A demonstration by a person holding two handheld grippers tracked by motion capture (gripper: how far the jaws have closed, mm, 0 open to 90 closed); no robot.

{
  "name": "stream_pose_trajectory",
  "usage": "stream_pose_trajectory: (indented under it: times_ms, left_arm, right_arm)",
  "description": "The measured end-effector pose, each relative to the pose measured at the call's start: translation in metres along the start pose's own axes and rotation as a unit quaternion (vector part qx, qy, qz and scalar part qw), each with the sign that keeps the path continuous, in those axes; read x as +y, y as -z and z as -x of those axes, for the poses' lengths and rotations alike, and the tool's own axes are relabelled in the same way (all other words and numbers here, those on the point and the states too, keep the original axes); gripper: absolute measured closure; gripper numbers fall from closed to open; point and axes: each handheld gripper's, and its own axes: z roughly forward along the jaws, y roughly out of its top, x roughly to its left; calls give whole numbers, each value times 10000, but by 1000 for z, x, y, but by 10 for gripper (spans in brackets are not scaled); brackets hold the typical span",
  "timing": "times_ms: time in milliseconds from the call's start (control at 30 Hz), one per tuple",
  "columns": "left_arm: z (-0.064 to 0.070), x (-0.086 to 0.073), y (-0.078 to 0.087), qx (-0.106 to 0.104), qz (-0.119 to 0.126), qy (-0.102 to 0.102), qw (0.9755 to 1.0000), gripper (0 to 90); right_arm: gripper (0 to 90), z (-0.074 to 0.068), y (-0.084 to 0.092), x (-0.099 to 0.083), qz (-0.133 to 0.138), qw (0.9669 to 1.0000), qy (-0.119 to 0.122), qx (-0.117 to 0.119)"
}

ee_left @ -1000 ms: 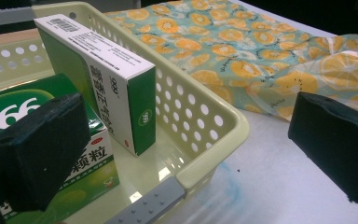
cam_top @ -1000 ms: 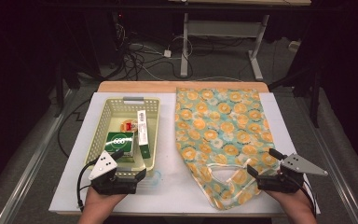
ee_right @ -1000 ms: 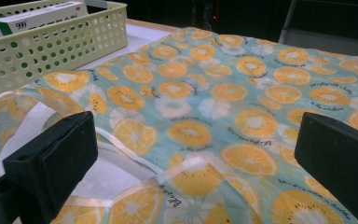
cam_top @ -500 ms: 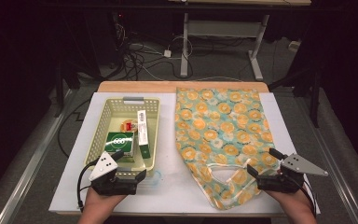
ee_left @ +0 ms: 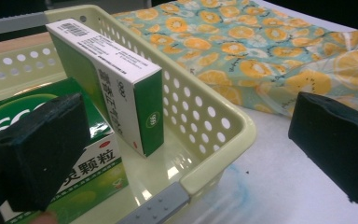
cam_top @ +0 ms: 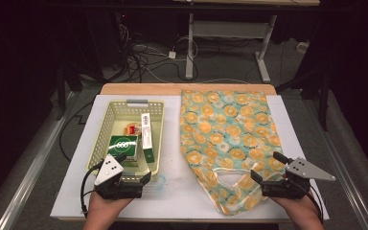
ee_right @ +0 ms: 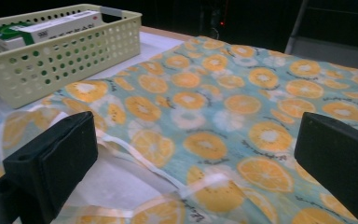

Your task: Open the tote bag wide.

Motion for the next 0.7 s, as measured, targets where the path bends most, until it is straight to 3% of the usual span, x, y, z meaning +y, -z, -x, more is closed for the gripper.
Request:
stream_pose_trajectory:
  times_ms: [133, 167, 233, 333, 400, 500, 633, 700]
  left_arm:
    - [0, 1, 2, -47, 75, 122, 9999, 0]
    - [-1, 0, 2, -122, 82, 199, 9997, 0]
    - [-1, -2, -1, -208, -116, 134, 9996, 0]
    - [-3, -4, -2, -232, -144, 200, 9994, 0]
    - [-4, -5, -2, -261, -126, 251, 9993, 0]
    - [-4, -7, -4, -260, -186, 144, 9994, 0]
    - [-7, -6, -3, -253, -96, 241, 9993, 0]
    - [-6, -7, -2, -222, -109, 219, 9995, 0]
  right_arm:
    - [1, -8, -1, 3, -29, 9998, 24, 215]
    - [11, -13, -2, 4, 6, 9991, -86, 424]
    - [18, -20, -3, 5, -29, 9987, -73, 500]
    - [22, -33, -9, 7, -153, 9974, 9, 710]
    - [48, -43, -16, 6, -306, 9953, 43, 914]
    - [76, -58, -27, 3, -565, 9920, 129, 1119]
    - [140, -68, -37, 0, -852, 9886, 211, 1222]
    - [189, -74, -46, -4, -1130, 9851, 273, 1270]
